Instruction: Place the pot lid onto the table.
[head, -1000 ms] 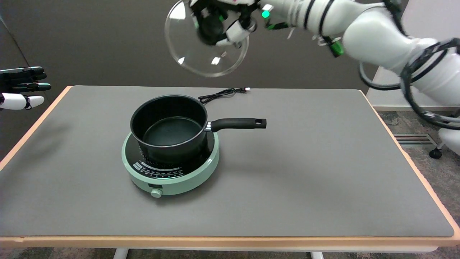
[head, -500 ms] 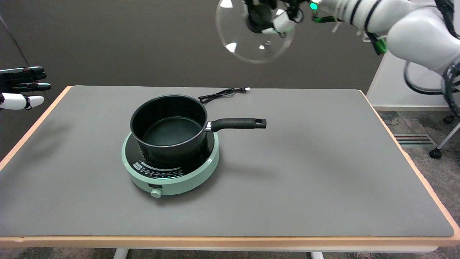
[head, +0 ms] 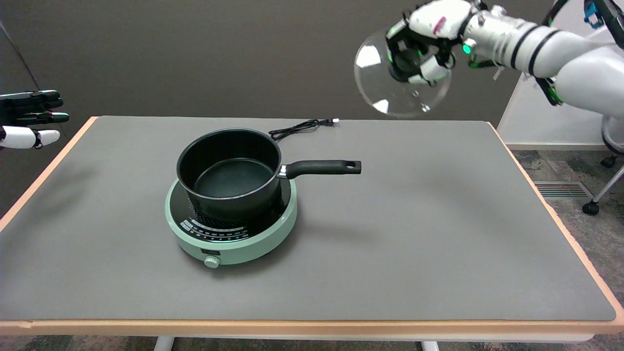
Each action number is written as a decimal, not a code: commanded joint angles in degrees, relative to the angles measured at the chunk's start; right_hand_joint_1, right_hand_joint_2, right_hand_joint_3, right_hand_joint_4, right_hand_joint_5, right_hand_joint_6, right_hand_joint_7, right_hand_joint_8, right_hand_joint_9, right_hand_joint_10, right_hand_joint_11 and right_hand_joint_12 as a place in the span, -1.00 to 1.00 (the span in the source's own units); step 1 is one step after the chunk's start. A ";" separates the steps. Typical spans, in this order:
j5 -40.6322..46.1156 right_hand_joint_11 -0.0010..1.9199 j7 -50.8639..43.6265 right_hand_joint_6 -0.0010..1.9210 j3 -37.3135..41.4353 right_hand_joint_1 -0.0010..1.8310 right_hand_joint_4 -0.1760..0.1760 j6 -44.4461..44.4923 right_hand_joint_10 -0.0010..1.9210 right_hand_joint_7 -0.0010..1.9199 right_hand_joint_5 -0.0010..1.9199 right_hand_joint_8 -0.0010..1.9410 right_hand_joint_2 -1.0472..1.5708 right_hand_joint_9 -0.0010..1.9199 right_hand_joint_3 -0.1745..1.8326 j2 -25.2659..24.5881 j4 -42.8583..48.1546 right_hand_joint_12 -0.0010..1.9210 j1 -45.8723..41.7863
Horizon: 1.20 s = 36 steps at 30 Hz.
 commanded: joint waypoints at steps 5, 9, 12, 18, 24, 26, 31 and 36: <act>2.68 -0.28 0.24 0.18 0.56 0.49 1.00 -1.11 0.34 -0.04 -0.23 0.26 0.48 -0.11 -0.32 7.74 -4.63 0.09 -14.13; 5.70 -0.27 0.24 0.19 0.72 0.49 1.00 -3.45 0.35 -0.03 -0.23 0.26 0.48 -0.10 -0.32 7.98 -4.07 0.09 -14.23; 7.70 -0.27 0.16 0.19 0.74 0.49 1.00 -4.68 0.34 -0.03 -0.23 0.26 0.48 -0.10 -0.32 8.22 -2.96 0.09 -14.23; 11.90 -0.27 -0.24 0.19 0.45 0.49 1.00 -7.09 0.35 -0.04 -0.23 0.26 0.48 -0.10 -0.33 8.35 -0.90 0.09 -15.33; 12.43 -0.27 0.16 0.18 0.45 0.49 1.00 -8.25 0.35 -0.04 -0.23 0.25 0.48 -0.10 -0.33 8.40 -0.10 0.08 -16.98; 12.43 -0.27 0.16 0.18 0.45 0.49 1.00 -9.02 0.35 -0.04 -0.23 0.25 0.48 -0.10 -0.33 8.16 -0.08 0.08 -17.75; 12.43 -0.27 0.06 0.18 0.83 0.49 1.00 -11.49 0.35 -0.03 -0.23 0.25 0.48 -0.10 -0.33 7.35 -0.65 0.07 -18.87; 12.43 -0.26 -0.24 0.18 2.15 0.49 1.00 -14.25 0.37 -0.03 -0.23 0.25 0.48 -0.10 -0.32 5.91 -2.38 0.09 -18.98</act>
